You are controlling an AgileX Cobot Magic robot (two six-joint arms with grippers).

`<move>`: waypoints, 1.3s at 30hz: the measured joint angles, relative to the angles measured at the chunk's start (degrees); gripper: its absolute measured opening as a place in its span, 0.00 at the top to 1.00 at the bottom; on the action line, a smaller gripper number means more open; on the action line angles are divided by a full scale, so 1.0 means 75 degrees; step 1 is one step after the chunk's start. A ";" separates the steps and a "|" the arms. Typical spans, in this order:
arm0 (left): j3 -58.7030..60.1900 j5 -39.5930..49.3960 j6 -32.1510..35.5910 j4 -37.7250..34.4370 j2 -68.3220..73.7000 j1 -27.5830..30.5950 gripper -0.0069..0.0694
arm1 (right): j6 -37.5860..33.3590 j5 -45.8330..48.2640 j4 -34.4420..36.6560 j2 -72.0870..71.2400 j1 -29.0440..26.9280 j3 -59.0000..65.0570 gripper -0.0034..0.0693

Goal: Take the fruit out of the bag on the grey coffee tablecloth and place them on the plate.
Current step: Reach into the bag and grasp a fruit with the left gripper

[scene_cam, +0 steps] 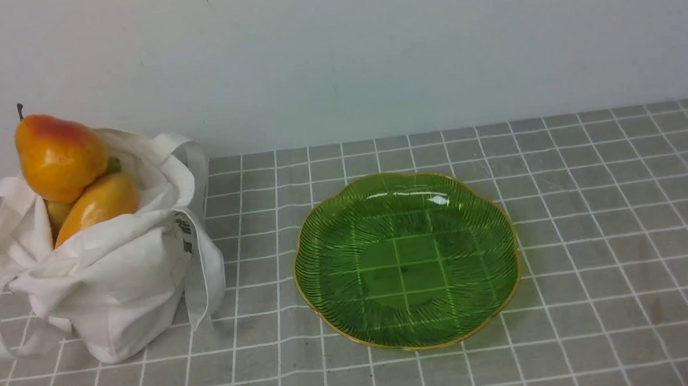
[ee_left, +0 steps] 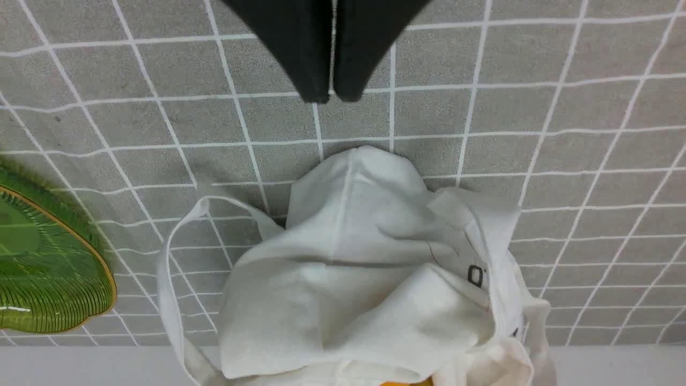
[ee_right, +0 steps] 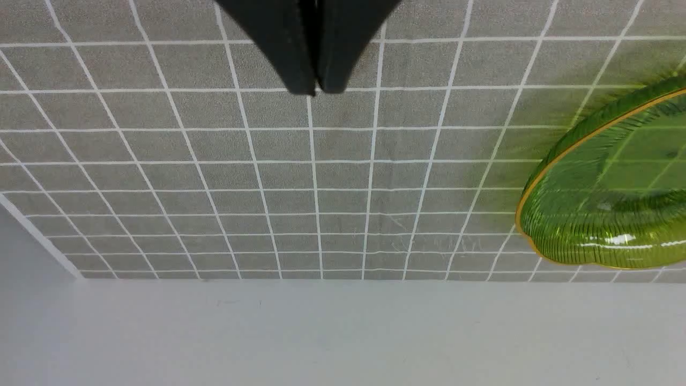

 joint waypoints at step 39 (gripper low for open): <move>0.0008 -0.1193 -0.0544 -0.2002 0.0000 0.0000 0.92 | 0.0000 0.0000 0.0000 0.0000 0.0000 0.0000 0.97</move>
